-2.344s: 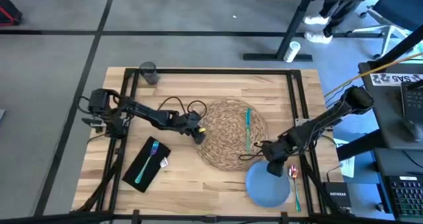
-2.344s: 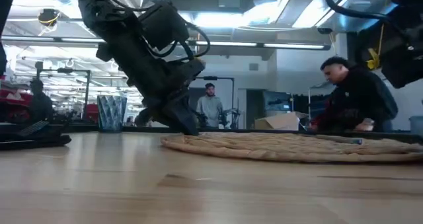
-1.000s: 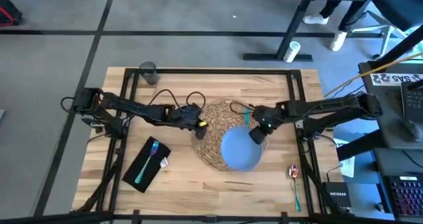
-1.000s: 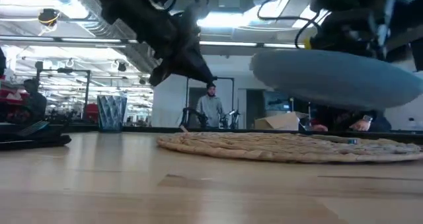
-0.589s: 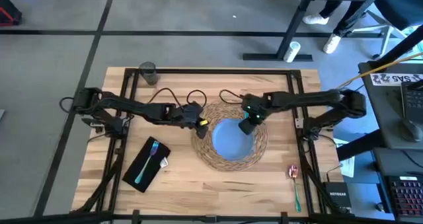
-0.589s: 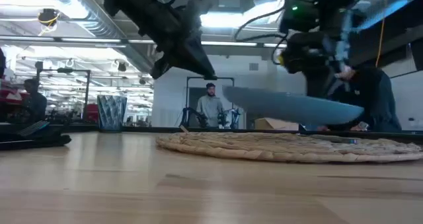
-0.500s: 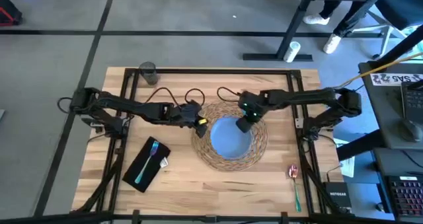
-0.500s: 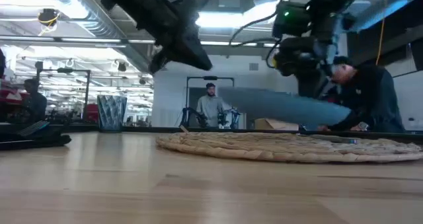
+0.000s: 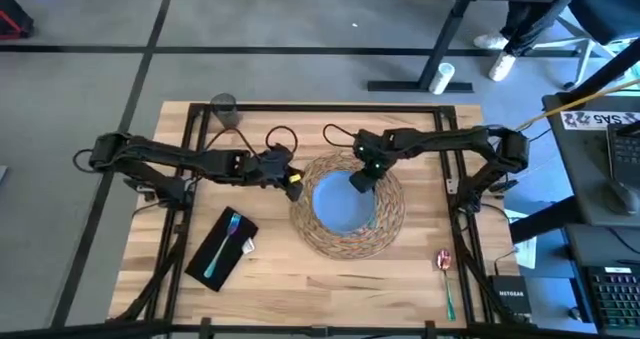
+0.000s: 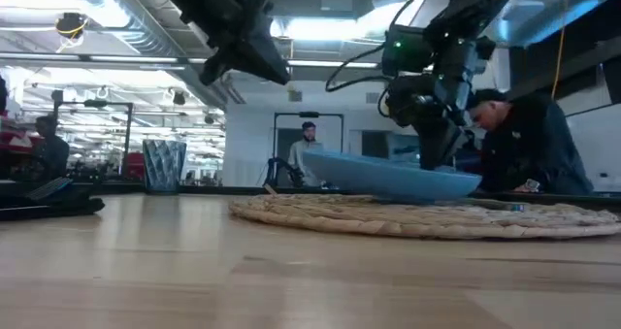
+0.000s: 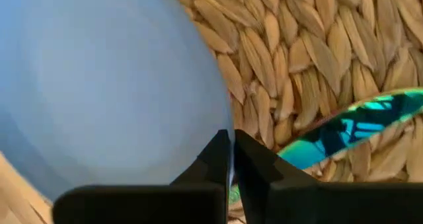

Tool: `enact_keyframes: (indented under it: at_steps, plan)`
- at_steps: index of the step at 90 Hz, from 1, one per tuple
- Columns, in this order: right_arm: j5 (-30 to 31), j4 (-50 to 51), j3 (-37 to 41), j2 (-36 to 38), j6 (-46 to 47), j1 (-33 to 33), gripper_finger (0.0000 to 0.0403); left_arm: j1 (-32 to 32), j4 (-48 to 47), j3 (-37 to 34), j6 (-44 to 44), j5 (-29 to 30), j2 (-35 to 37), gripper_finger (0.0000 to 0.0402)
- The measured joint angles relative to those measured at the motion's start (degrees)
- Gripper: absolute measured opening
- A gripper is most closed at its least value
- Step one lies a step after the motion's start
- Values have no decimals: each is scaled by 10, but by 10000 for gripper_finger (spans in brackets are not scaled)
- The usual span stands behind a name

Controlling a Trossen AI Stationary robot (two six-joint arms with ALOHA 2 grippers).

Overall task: Set table place
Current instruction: Put the blue plate on the brown placemat

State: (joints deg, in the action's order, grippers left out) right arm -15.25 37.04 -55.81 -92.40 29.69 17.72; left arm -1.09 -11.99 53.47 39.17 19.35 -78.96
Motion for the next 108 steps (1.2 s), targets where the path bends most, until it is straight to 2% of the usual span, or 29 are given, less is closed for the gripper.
enact_keyframes:
  at_steps: [78,108]
  plan:
    - [-6,0,-10,-41,-21,15,1,0,-12,0,5,2,0,0]
    - [-8,-12,-10,-41,-19,14,60,0,-12,0,1,3,0,0]
